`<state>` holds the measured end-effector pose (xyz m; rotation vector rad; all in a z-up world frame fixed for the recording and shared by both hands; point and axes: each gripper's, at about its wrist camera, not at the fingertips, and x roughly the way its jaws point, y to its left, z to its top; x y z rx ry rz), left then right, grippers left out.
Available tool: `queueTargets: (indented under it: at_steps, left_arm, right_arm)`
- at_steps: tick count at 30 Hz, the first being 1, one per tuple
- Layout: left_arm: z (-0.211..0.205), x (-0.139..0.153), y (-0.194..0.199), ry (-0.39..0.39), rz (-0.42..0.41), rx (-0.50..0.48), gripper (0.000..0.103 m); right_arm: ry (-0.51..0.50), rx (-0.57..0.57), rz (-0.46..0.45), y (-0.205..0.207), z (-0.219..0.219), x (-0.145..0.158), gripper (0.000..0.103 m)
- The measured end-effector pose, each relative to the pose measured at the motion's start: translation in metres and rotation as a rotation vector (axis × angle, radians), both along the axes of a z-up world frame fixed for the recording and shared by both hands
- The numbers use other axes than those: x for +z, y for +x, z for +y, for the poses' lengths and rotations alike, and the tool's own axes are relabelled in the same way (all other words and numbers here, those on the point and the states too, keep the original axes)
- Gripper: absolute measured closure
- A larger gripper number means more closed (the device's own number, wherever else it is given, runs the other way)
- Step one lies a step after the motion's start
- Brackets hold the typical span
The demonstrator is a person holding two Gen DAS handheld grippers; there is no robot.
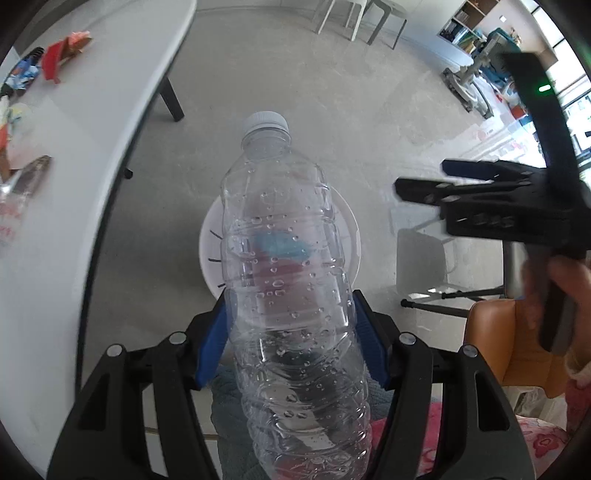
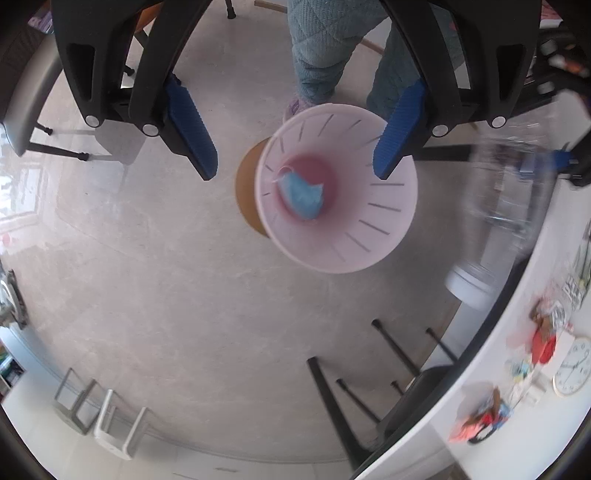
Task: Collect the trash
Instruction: 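Carry mask and bottle to the pink bin and open both tools over it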
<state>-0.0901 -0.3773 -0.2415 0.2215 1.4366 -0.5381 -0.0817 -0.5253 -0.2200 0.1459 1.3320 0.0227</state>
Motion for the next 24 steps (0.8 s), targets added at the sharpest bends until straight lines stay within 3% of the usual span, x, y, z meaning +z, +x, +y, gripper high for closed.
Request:
queueTargets:
  at_steps: [4, 10, 13, 18, 21, 24]
  left_arm:
    - [-0.020, -0.050, 0.016, 0.046, 0.061, -0.057, 0.042]
    - [-0.042, -0.115, 0.036, 0.115, 0.172, -0.085, 0.041]
    - [-0.045, -0.131, 0.040, 0.154, 0.192, -0.067, 0.029]
    - [-0.043, -0.114, 0.032, 0.146, 0.151, -0.043, 0.024]
    - [-0.035, -0.088, 0.031, 0.126, 0.099, -0.029, 0.024]
    - [-0.023, -0.043, 0.029, 0.078, 0.028, 0.010, 0.024]
  right_arm:
    - [-0.009, -0.065, -0.039, -0.007, -0.026, 0.021, 0.013]
    - [-0.040, -0.080, -0.053, -0.016, -0.028, 0.031, 0.012]
    - [-0.038, -0.086, -0.050, -0.017, -0.025, 0.032, 0.012]
    - [-0.033, -0.095, -0.048, -0.020, -0.029, 0.033, 0.012]
    - [-0.028, -0.093, -0.071, -0.019, -0.027, 0.040, 0.012]
    - [-0.026, -0.078, -0.109, -0.016, -0.023, 0.057, 0.011]
